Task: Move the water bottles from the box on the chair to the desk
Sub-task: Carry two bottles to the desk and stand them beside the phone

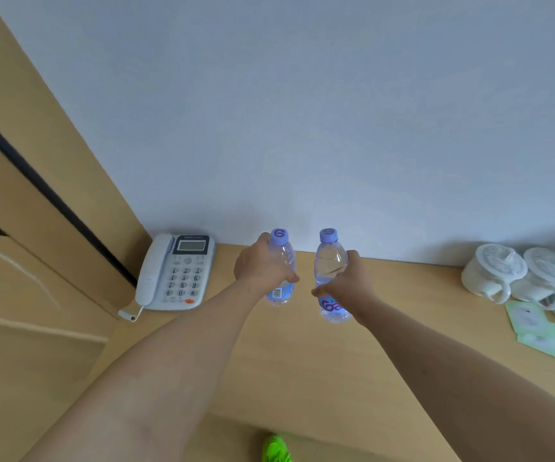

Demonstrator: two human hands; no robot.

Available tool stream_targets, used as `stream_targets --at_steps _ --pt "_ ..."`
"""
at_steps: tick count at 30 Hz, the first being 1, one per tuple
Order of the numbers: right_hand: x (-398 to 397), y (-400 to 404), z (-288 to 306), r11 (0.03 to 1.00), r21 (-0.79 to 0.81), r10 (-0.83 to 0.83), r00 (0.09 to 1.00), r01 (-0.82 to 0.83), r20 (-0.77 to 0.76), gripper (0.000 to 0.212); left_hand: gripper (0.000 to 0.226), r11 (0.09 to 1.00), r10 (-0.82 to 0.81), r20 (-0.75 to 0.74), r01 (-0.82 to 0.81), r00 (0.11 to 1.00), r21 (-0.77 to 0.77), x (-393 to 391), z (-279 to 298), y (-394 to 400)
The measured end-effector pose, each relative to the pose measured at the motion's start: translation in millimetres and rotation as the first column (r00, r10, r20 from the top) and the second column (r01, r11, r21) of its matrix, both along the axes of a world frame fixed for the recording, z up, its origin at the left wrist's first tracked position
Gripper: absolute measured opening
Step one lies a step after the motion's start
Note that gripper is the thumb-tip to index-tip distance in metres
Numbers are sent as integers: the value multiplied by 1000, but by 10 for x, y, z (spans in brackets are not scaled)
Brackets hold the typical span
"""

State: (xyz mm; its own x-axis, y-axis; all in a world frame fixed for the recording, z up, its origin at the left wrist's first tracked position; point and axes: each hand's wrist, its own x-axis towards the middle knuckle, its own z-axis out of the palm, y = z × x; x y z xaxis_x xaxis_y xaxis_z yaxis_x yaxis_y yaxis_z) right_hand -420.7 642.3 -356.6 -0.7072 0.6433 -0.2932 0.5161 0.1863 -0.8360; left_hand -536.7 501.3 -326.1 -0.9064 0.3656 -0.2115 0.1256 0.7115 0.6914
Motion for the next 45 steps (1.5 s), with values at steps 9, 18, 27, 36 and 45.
stream_targets --at_steps 9,18,27,36,45 --pt "-411 54 -376 977 64 -207 977 203 60 69 55 995 -101 21 101 995 22 -654 -418 249" --pt "-810 185 -489 970 88 -225 974 226 -27 83 65 988 -88 -168 108 982 114 -811 -637 400" --pt "-746 199 -472 966 255 0 991 -33 131 70 57 970 -71 -46 79 996 229 -914 -703 312" --pt "-549 221 -430 989 144 -67 985 44 160 63 75 967 67 20 -70 998 244 -829 -605 359" --pt "-548 336 -447 997 -5 -79 996 80 47 60 65 937 -45 140 -7 989 349 -866 -625 388"
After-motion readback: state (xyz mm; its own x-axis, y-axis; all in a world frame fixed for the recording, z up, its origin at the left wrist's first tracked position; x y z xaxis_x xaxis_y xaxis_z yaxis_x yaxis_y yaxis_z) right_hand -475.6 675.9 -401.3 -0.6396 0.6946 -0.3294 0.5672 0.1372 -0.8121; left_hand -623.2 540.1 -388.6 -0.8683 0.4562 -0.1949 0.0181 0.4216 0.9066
